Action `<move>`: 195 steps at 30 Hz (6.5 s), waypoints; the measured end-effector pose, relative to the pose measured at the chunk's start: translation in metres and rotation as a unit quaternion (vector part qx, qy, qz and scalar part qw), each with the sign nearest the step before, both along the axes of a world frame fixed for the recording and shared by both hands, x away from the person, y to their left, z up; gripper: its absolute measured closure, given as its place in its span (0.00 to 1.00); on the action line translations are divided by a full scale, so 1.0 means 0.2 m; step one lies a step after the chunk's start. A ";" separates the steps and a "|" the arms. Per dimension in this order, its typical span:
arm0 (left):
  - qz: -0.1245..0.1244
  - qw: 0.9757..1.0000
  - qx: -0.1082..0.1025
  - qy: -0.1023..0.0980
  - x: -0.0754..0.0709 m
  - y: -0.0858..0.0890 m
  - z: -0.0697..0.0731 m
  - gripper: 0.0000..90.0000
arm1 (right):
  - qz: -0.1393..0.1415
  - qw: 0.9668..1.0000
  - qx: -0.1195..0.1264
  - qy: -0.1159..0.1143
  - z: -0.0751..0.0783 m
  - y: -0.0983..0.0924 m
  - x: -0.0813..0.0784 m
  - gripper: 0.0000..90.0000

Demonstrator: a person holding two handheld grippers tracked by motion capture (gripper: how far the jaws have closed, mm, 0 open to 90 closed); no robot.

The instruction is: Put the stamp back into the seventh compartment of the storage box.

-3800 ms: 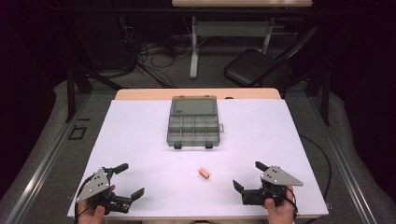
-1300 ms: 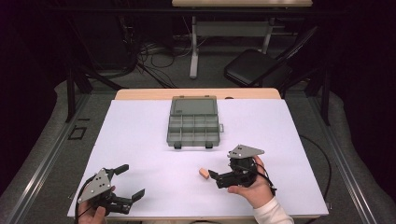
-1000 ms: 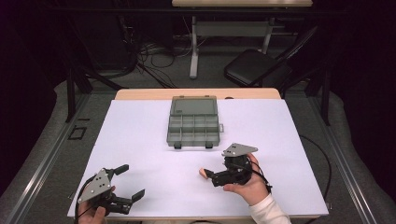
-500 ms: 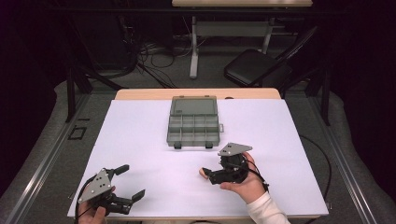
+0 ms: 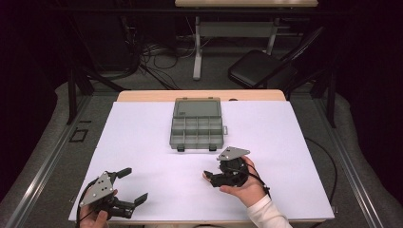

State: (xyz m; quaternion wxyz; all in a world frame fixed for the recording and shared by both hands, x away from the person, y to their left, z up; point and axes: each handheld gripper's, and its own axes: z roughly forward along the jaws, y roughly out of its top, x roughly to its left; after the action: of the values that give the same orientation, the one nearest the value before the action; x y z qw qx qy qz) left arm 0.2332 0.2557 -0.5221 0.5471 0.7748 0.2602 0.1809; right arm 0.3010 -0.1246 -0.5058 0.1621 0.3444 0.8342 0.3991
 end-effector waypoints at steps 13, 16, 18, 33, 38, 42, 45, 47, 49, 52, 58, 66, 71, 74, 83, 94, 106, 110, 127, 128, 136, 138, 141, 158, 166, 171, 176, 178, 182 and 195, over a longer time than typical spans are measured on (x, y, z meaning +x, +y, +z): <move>0.000 1.000 0.000 0.000 0.00 0.00 0.00 0.01 | 0.012 1.000 -0.012 0.017 -0.08 0.05 0.01 0.45; -0.002 1.000 0.001 0.001 0.00 0.00 0.00 0.01 | 0.008 1.000 -0.014 0.019 -0.11 0.06 0.00 0.51; -0.002 1.000 0.001 0.000 0.00 0.00 0.00 0.01 | 0.009 1.000 -0.014 0.017 -0.12 0.07 0.00 0.54; -0.003 1.000 0.002 0.001 0.00 0.00 0.00 0.01 | 0.007 0.999 -0.022 0.023 -0.17 0.09 0.00 0.68; -0.004 1.000 0.003 0.001 0.00 0.00 0.00 0.01 | 0.009 0.999 -0.023 0.027 -0.18 0.09 0.00 0.71; -0.004 1.000 0.003 0.002 0.00 0.00 0.00 0.01 | 0.008 0.999 -0.021 0.033 -0.19 0.09 0.01 0.73; -0.005 1.000 0.003 0.002 0.00 0.00 0.00 0.01 | 0.012 0.999 -0.021 0.034 -0.19 0.09 0.01 0.75; -0.004 1.000 0.004 0.002 0.00 0.00 0.00 0.01 | 0.011 0.999 -0.022 0.034 -0.19 0.09 0.01 0.76; -0.003 1.000 0.004 0.002 0.00 0.00 0.00 0.01 | 0.012 0.999 -0.020 0.036 -0.20 0.09 0.01 0.78; -0.003 1.000 0.004 0.002 0.00 0.00 0.00 0.01 | 0.013 0.999 -0.021 0.037 -0.20 0.09 0.01 0.79; -0.004 1.000 0.004 0.003 0.00 -0.01 0.00 0.01 | 0.016 0.999 -0.024 0.040 -0.21 0.10 0.01 0.82; -0.004 1.000 0.004 0.003 0.00 -0.01 0.00 0.01 | 0.015 0.999 -0.027 0.039 -0.21 0.09 0.01 0.84; -0.004 1.000 0.005 0.003 0.00 -0.01 0.00 0.01 | 0.015 0.999 -0.028 0.039 -0.21 0.09 0.01 0.84; -0.004 1.000 0.005 0.003 0.00 -0.01 0.00 0.01 | 0.014 0.999 -0.029 0.039 -0.21 0.10 0.01 0.84; -0.004 1.000 0.005 0.003 0.00 -0.01 0.00 0.01 | 0.012 0.999 -0.032 0.033 -0.21 0.10 0.00 0.85; -0.004 1.000 0.005 0.003 0.00 -0.01 0.00 0.01 | 0.015 0.999 -0.031 0.026 -0.20 0.10 0.00 0.85; -0.004 1.000 0.005 0.002 0.00 0.00 0.00 0.01 | 0.014 1.000 -0.014 0.018 -0.16 0.08 -0.01 0.85; -0.004 1.000 0.006 0.002 0.00 -0.01 0.00 0.01 | 0.012 1.000 -0.007 0.015 -0.14 0.07 -0.02 0.85; -0.006 1.000 0.009 0.002 0.00 -0.01 0.00 0.01 | 0.003 1.000 0.020 -0.001 -0.10 0.03 -0.03 0.85; -0.006 1.000 0.009 0.003 0.00 -0.01 0.00 0.01 | 0.002 1.000 0.023 -0.001 -0.09 0.03 -0.03 0.85; -0.005 1.000 0.006 0.002 0.00 -0.01 0.00 0.01 | -0.006 0.999 0.039 -0.010 -0.06 0.01 -0.03 0.85; -0.005 1.000 0.006 0.002 0.00 -0.01 0.00 0.01 | -0.007 0.999 0.043 -0.010 -0.05 0.00 -0.03 0.85; -0.004 1.000 0.006 0.002 0.00 -0.01 0.00 0.01 | -0.010 0.999 0.049 -0.015 -0.04 -0.01 -0.03 0.85; -0.003 1.000 0.005 0.002 0.00 0.00 0.00 0.01 | -0.025 0.997 0.065 -0.030 0.04 -0.06 -0.03 0.85; -0.004 1.000 0.008 0.003 0.00 -0.01 0.00 0.01 | -0.026 0.997 0.066 -0.035 0.08 -0.06 -0.01 0.85; -0.003 1.000 0.006 0.002 0.00 -0.01 0.00 0.01 | -0.027 0.997 0.057 -0.037 0.12 -0.06 0.02 0.85; -0.002 1.000 0.005 0.003 0.00 -0.01 0.00 0.01 | -0.028 0.998 0.052 -0.033 0.14 -0.07 0.04 0.85; -0.003 1.000 0.006 0.003 0.00 -0.01 0.00 0.01 | -0.028 0.998 0.051 -0.034 0.15 -0.06 0.05 0.85; -0.004 1.000 0.008 0.003 0.00 -0.01 0.00 0.01 | -0.029 0.998 0.052 -0.032 0.18 -0.05 0.08 0.85; -0.003 1.000 0.005 0.003 0.00 -0.01 0.00 0.01 | -0.030 0.998 0.051 -0.025 0.25 -0.04 0.16 0.85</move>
State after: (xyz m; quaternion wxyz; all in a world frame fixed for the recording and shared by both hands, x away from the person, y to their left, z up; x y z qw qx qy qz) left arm 0.2337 0.2544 -0.5227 0.5430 0.7789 0.2585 0.1779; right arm 0.3325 -0.1316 -0.4564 0.1765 0.3668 0.7977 0.4450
